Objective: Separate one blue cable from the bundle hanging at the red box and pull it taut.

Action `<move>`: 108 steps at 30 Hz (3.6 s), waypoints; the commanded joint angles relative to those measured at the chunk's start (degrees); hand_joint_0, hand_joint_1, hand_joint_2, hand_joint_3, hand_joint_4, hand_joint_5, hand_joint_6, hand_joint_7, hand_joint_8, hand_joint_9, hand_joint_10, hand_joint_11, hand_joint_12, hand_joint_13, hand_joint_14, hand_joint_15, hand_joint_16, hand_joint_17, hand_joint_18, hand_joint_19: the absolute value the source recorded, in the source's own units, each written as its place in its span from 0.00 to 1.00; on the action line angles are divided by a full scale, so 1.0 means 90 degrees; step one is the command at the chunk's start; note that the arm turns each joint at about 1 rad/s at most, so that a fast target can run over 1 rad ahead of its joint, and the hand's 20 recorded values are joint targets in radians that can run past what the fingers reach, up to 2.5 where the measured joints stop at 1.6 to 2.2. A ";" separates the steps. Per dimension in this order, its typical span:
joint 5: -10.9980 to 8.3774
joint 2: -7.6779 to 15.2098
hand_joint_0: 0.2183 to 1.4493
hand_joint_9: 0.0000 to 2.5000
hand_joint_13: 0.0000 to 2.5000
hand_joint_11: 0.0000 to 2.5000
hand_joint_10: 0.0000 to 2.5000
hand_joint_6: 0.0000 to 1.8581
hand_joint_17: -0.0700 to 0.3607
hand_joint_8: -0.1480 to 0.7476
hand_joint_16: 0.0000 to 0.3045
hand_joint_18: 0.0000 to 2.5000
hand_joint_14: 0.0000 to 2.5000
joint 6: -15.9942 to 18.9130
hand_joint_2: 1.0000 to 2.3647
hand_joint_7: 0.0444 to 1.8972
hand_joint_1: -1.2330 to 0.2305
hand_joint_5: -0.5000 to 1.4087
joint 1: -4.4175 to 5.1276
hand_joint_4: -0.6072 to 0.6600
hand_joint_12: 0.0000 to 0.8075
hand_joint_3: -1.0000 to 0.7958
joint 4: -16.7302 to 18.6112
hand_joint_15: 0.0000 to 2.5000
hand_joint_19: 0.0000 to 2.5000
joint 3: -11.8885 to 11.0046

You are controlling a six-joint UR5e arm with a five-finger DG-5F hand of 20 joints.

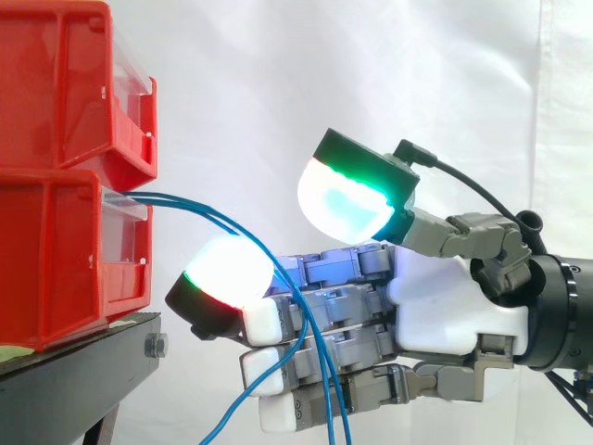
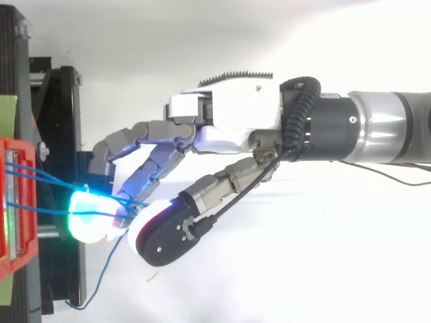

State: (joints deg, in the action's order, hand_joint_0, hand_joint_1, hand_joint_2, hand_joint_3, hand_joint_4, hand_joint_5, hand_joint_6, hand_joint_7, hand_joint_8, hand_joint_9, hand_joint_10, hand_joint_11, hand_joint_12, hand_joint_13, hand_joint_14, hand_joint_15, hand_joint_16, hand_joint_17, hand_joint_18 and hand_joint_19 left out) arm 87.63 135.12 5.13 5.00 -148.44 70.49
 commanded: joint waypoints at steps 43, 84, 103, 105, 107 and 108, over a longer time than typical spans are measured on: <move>-0.0674 -0.0003 0.39 0.42 0.38 0.22 0.01 0.30 0.32 0.51 0.10 0.31 0.00 -0.1214 0.00 0.61 0.36 0.21 -0.0136 0.60 0.38 0.54 0.0389 0.14 0.11 -0.0019; -0.0742 -0.0394 0.33 0.43 0.39 0.40 0.01 0.50 0.34 0.55 0.11 0.33 0.01 -0.1732 0.01 0.51 0.31 0.17 -0.0019 0.56 0.42 0.43 -0.0441 0.18 0.14 -0.0019; -0.1016 -0.0384 0.22 0.44 0.40 0.42 0.01 0.49 0.36 0.54 0.12 0.36 0.01 -0.1820 0.00 0.48 0.33 0.17 0.0020 0.59 0.42 0.28 -0.0480 0.21 0.16 -0.0029; -0.1016 -0.0384 0.25 0.45 0.40 0.37 0.01 0.46 0.35 0.51 0.12 0.35 0.01 -0.1820 0.00 0.49 0.51 0.19 0.0030 0.58 0.40 0.28 -0.0480 0.22 0.18 -0.0029; -0.1055 -0.0384 0.30 0.46 0.40 0.37 0.01 0.44 0.33 0.50 0.11 0.34 0.01 -0.1820 0.00 0.51 0.62 0.19 0.0030 0.57 0.38 0.28 -0.0480 0.22 0.19 -0.0029; -0.1084 -0.0384 0.31 0.46 0.40 0.36 0.01 0.43 0.33 0.50 0.11 0.34 0.01 -0.1820 0.00 0.52 0.62 0.20 0.0040 0.57 0.38 0.28 -0.0480 0.22 0.20 -0.0029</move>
State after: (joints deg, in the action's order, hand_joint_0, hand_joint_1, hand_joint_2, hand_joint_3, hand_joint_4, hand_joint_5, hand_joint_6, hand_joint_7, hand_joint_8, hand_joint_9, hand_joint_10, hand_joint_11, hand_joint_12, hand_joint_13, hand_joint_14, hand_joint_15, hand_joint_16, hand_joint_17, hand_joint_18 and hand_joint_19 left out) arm 78.29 131.66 -11.25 5.27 -152.73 70.25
